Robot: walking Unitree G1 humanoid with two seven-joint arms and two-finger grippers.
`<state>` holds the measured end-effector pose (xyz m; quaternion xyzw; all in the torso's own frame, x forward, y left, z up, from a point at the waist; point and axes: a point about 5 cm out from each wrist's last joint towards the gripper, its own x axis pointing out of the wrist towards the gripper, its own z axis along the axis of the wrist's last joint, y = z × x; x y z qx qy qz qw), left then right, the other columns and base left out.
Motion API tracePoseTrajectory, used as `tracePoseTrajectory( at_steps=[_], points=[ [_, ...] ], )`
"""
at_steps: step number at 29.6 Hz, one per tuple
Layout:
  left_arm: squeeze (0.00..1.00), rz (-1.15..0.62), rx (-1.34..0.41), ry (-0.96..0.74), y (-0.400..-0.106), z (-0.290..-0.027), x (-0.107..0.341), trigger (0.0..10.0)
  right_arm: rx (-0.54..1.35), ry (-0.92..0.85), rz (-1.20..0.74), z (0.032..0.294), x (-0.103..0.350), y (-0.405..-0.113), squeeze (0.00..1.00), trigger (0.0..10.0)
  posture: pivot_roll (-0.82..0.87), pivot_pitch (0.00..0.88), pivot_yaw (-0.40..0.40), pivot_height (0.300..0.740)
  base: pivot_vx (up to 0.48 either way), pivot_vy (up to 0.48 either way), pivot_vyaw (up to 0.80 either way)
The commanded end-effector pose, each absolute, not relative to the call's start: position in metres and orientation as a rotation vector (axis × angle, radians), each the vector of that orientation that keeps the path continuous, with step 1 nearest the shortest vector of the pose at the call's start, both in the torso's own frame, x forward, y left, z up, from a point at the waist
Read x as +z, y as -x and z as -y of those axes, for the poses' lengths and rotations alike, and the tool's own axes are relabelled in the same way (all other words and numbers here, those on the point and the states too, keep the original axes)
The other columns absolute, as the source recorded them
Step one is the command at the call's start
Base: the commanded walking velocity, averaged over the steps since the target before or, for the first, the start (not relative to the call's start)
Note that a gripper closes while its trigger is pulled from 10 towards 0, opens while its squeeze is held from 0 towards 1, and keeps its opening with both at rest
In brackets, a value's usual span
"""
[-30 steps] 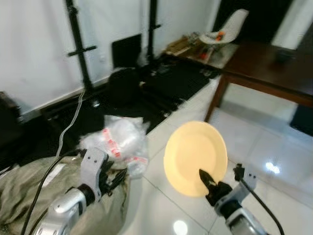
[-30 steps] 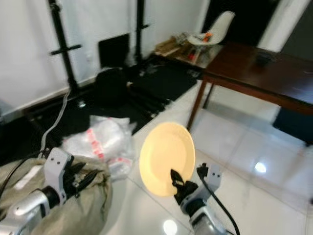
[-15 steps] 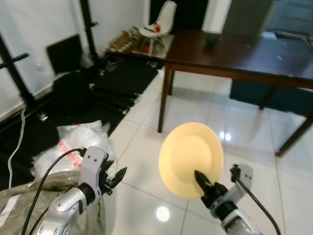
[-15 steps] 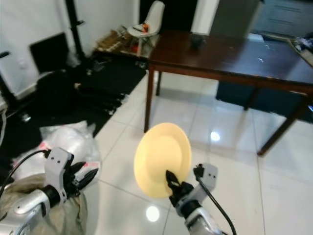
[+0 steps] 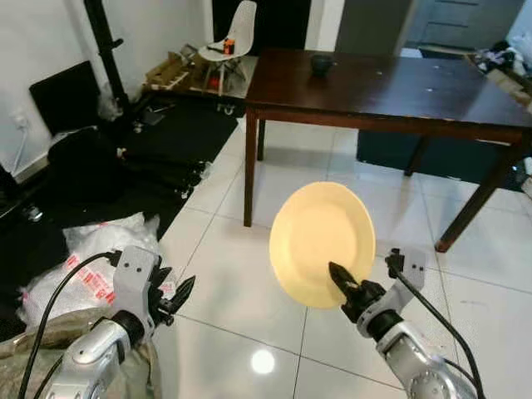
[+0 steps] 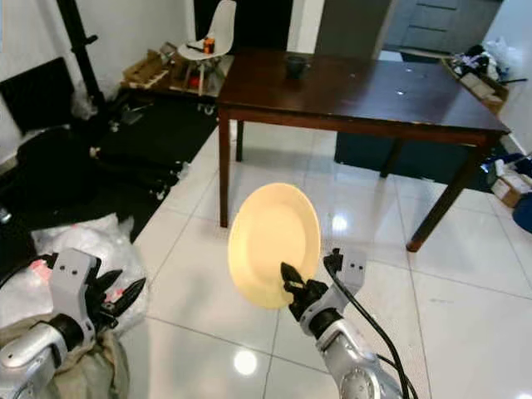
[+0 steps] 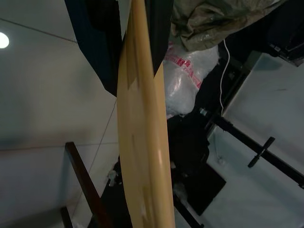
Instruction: Setting the table
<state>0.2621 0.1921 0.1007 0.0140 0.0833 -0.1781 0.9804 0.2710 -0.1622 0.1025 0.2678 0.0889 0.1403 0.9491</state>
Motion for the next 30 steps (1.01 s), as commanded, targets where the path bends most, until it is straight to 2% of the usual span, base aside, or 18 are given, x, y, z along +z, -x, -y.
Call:
tracePoseTrajectory(
  at_steps=[1,14,22,30],
  points=[
    [0.00,-0.178,-0.345,-0.036,-0.263,-0.191,0.099,10.0,0.283,-0.560,-0.191,0.161,0.101,-0.269,0.00,10.0,0.00,0.010,0.039,0.740,0.000,0.000,0.00],
    [0.00,-0.131,-0.312,-0.021,-0.268,-0.180,0.102,10.0,0.287,-0.597,-0.207,0.148,0.095,-0.260,0.00,10.0,-0.01,0.010,0.031,0.740,0.019,0.000,-0.06],
    [0.00,-0.102,-0.328,-0.050,-0.272,-0.173,0.103,10.0,0.275,-0.593,-0.198,0.151,0.096,-0.263,0.00,10.0,-0.01,0.006,0.029,0.740,0.452,0.000,0.00],
    [0.00,-0.091,-0.346,-0.046,-0.274,-0.169,0.104,10.0,0.277,-0.600,-0.204,0.151,0.096,-0.262,0.00,10.0,-0.02,0.006,0.031,0.740,0.472,0.000,-0.76]
  ],
)
